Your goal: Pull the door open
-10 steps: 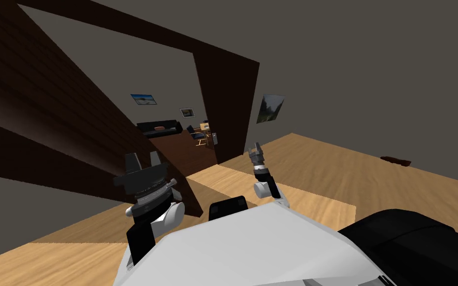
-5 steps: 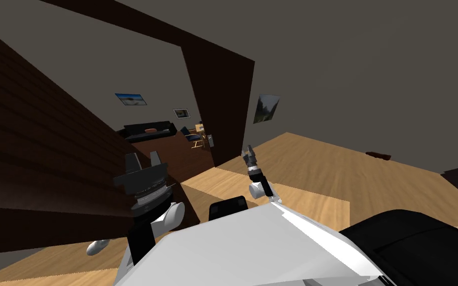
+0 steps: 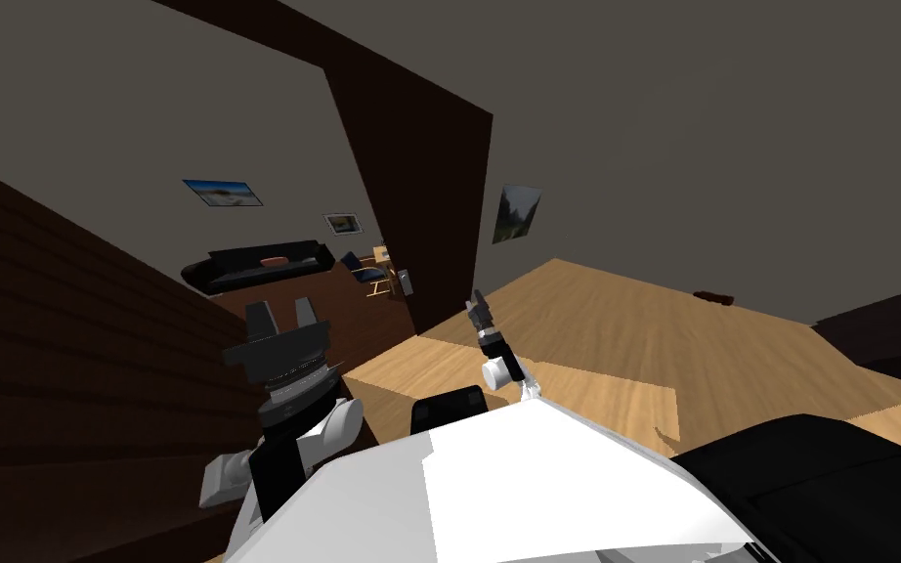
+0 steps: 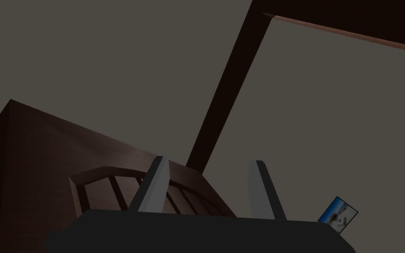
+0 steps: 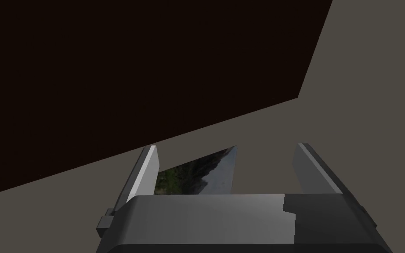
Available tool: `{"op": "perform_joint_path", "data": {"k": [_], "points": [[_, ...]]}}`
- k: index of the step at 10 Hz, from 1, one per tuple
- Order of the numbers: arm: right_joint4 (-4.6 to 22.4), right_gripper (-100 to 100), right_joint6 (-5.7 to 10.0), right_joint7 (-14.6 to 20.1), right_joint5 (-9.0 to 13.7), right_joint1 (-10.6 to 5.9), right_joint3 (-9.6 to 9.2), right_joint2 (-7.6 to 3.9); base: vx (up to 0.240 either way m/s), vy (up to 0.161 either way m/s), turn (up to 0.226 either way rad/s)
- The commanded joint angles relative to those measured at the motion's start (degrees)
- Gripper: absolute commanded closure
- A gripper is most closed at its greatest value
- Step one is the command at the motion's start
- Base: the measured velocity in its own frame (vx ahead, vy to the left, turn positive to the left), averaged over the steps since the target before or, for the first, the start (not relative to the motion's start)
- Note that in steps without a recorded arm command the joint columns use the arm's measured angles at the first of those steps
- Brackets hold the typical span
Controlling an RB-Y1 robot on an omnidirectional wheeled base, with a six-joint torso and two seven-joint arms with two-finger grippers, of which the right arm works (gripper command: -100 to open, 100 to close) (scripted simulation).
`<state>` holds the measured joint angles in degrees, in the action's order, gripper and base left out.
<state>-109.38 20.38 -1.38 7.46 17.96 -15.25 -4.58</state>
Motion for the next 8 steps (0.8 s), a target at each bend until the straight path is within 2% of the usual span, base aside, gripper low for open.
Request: {"op": "perform_joint_path", "data": {"k": [1,7,8], "points": [[2.2,-100,-0.29,-0.6,0.2,-1.11,-2.0,-0.17,0.141,-0.011,-0.161],[8.7,-100,-1.05,-1.6,1.1,-4.86,-6.83,-0.68,0.12,-0.002,-0.112],[10.5,-100,-1.26,-1.9,1.4,-5.94,-8.21,-0.78,0.102,0.037,-0.151]]}}
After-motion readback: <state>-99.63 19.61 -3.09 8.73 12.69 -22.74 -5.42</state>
